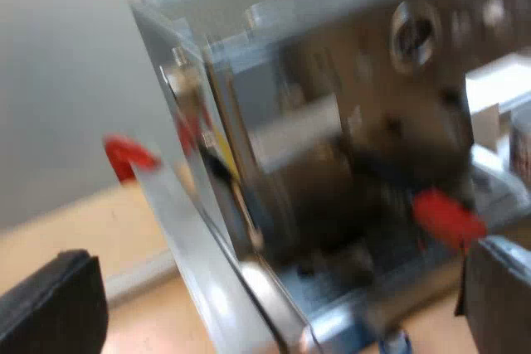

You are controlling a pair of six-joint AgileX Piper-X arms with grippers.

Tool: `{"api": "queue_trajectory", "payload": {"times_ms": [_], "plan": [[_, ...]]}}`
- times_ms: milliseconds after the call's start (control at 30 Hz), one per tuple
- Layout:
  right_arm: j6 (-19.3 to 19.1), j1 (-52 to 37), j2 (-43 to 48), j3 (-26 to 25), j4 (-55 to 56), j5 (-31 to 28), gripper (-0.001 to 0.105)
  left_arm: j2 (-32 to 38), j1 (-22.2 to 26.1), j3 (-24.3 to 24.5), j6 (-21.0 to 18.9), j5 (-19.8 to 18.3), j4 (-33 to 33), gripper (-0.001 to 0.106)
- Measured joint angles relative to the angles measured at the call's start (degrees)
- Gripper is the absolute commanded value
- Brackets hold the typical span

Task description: Put the handle in the coffee machine

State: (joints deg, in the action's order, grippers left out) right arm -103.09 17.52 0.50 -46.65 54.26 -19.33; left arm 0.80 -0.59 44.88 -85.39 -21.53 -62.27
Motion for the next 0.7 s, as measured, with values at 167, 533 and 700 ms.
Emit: {"api": "queue_trajectory", "payload": {"times_ms": [167,533,700], "plan": [[1.1,0.0,0.0,1.7,0.3,0.2,0.075,0.0,0.0,-2.5,0.4,-0.1,-2.2,0.088],[4.1,0.0,0.0,7.6,0.3,9.4,0.075,0.0,2.7,-8.1,-3.3,-0.1,-1.1,0.088],[4.8,0.0,-0.1,11.2,0.4,11.4,0.075,0.0,2.5,-12.1,-4.1,1.0,2.8,0.088]]}}
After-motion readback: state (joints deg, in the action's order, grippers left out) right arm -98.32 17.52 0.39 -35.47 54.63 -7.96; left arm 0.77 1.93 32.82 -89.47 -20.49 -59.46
